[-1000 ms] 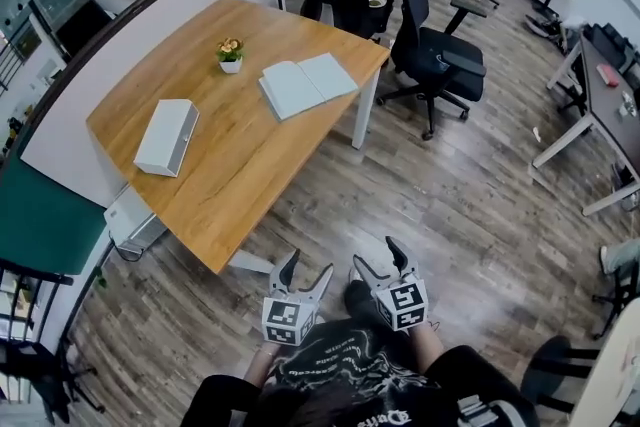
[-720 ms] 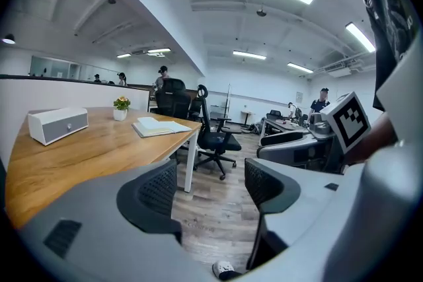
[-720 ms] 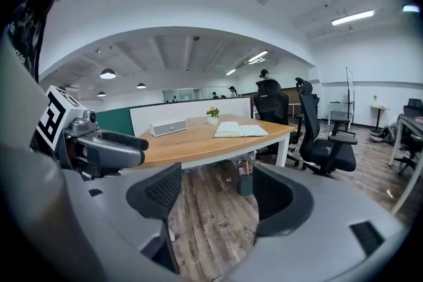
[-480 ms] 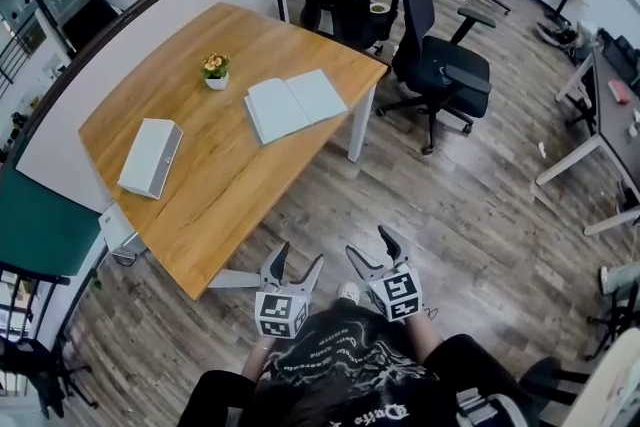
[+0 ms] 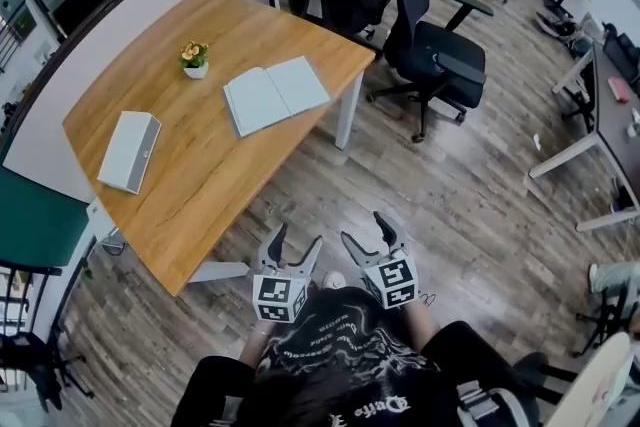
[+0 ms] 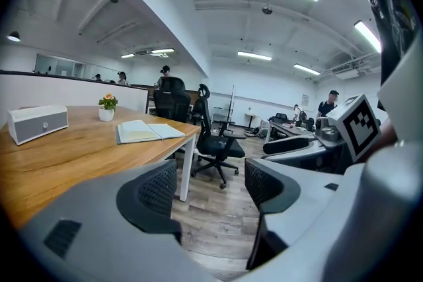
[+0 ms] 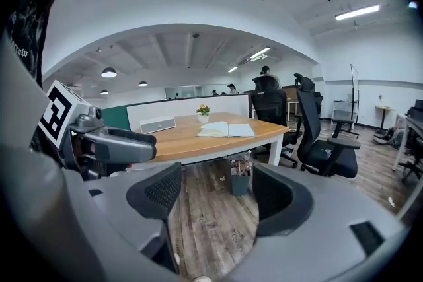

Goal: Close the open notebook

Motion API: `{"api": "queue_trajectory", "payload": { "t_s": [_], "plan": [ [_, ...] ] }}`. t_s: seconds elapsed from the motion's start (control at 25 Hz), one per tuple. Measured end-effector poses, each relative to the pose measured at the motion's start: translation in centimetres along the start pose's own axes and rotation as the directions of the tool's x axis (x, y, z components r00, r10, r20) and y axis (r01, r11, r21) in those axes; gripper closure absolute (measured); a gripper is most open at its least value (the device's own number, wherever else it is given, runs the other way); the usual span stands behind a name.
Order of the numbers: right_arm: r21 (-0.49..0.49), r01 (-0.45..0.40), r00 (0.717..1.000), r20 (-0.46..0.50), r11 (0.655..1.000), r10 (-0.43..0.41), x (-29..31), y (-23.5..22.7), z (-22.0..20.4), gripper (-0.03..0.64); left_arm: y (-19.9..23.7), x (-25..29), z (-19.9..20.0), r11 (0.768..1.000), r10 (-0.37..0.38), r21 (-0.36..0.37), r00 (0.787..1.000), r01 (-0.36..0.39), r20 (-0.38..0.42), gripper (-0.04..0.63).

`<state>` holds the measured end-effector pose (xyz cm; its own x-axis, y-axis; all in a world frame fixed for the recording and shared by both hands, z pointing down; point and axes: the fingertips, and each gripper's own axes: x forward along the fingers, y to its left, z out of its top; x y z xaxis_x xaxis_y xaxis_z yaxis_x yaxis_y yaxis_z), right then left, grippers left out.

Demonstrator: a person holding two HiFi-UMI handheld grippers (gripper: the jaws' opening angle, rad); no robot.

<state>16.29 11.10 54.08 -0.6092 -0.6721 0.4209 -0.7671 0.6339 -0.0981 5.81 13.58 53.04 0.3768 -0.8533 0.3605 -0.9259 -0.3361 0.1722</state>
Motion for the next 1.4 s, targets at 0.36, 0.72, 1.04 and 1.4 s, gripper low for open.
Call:
{"api": "queue_trajectory", "payload": {
  "t_s": [0.36, 0.72, 1.04, 1.4],
  "plan": [
    [0.034, 0.030, 0.999, -0.028, 0.999, -0.029, 2.6, -1.8, -0.2, 0.293, 2.4, 3.7, 0.7, 1.000, -0.007, 0.010, 1.000, 0.008, -0.011, 0.265],
    [0.080, 0.080, 0.997, -0.030, 0.994, -0.078, 9.5, -5.1, 3.4, 0.293, 8.6, 9.8, 4.3, 0.999, -0.017, 0.041, 1.000, 0.018, -0.022, 0.265],
    [0.102, 0.126, 0.992, -0.038, 0.987, -0.123, 16.6, -7.7, 6.8, 0.293, 14.3, 15.9, 7.4, 0.997, -0.050, 0.055, 0.998, 0.052, -0.033, 0.265],
    [0.141, 0.159, 0.986, -0.074, 0.977, -0.150, 21.2, -8.3, 8.0, 0.293, 17.7, 19.3, 9.0, 0.992, -0.098, 0.070, 0.993, 0.102, -0.063, 0.265]
  ]
}}
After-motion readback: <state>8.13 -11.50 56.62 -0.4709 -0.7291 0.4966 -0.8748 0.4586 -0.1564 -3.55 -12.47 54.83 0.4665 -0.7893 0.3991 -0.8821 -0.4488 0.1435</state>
